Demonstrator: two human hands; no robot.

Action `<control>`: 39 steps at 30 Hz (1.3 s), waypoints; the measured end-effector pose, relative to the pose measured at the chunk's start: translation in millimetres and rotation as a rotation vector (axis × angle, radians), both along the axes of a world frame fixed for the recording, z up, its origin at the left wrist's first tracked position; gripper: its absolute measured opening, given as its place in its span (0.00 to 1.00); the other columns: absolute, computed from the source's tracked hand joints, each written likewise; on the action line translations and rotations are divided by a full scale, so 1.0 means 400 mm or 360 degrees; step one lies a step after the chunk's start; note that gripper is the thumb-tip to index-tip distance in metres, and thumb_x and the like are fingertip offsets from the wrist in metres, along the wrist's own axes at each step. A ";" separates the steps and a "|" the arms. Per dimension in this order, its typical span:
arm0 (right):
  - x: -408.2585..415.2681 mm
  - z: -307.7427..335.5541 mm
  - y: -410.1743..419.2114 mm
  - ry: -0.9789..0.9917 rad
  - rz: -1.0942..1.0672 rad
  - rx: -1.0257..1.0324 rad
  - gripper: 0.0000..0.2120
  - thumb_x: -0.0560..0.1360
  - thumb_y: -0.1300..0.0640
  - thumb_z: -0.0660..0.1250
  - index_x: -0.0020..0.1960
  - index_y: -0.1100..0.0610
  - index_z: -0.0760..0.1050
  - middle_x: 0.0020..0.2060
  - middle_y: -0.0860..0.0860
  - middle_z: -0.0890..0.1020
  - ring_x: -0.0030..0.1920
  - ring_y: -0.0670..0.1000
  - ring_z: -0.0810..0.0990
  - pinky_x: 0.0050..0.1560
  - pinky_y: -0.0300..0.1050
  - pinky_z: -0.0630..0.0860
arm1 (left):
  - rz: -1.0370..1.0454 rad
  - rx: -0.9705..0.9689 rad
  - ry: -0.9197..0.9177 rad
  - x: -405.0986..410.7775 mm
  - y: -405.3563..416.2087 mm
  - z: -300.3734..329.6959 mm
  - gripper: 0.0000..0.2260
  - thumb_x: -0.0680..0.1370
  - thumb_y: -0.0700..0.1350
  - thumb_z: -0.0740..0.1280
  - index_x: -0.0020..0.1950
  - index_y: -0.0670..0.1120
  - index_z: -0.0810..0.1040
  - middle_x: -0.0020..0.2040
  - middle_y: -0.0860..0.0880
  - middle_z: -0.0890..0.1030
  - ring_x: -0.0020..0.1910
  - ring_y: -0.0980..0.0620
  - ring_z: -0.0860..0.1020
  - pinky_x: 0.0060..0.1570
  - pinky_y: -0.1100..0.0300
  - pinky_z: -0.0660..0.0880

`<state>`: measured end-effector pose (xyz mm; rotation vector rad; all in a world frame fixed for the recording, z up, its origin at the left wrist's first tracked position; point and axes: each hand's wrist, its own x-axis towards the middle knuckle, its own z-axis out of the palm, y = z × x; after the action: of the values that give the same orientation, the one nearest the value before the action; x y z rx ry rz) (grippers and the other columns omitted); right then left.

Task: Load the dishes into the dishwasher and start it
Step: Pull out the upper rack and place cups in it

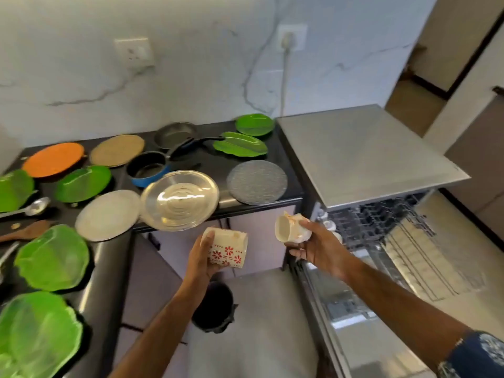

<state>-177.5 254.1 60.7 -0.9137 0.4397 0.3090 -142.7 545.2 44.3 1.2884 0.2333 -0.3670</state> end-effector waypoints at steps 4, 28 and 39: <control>-0.069 -0.096 -0.228 0.0098 -0.0179 0.0004 0.22 0.76 0.51 0.67 0.68 0.57 0.74 0.57 0.60 0.81 0.53 0.58 0.81 0.44 0.48 0.82 | -0.0169 0.0216 0.0047 0.003 -0.232 -0.063 0.28 0.67 0.64 0.72 0.60 0.48 0.78 0.50 0.44 0.82 0.49 0.46 0.82 0.38 0.50 0.81; -0.022 -0.850 -0.664 0.0059 0.0560 -0.2192 0.34 0.68 0.58 0.78 0.69 0.61 0.67 0.63 0.59 0.74 0.58 0.63 0.75 0.53 0.56 0.77 | -0.0730 0.0824 0.0007 0.074 -0.731 -0.612 0.32 0.61 0.57 0.78 0.63 0.56 0.73 0.58 0.50 0.79 0.54 0.54 0.82 0.46 0.59 0.81; -0.056 -0.931 -0.614 -0.0166 0.0565 -0.2437 0.34 0.60 0.68 0.78 0.64 0.57 0.70 0.58 0.56 0.75 0.54 0.59 0.74 0.48 0.56 0.78 | -0.0845 0.0933 -0.0002 0.063 -0.677 -0.665 0.36 0.60 0.58 0.79 0.65 0.59 0.72 0.61 0.50 0.78 0.54 0.46 0.80 0.33 0.62 0.76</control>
<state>-199.7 8.7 -311.7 -2.5072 0.3709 0.2044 -117.4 274.4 -221.7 1.9309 -0.0161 -0.7883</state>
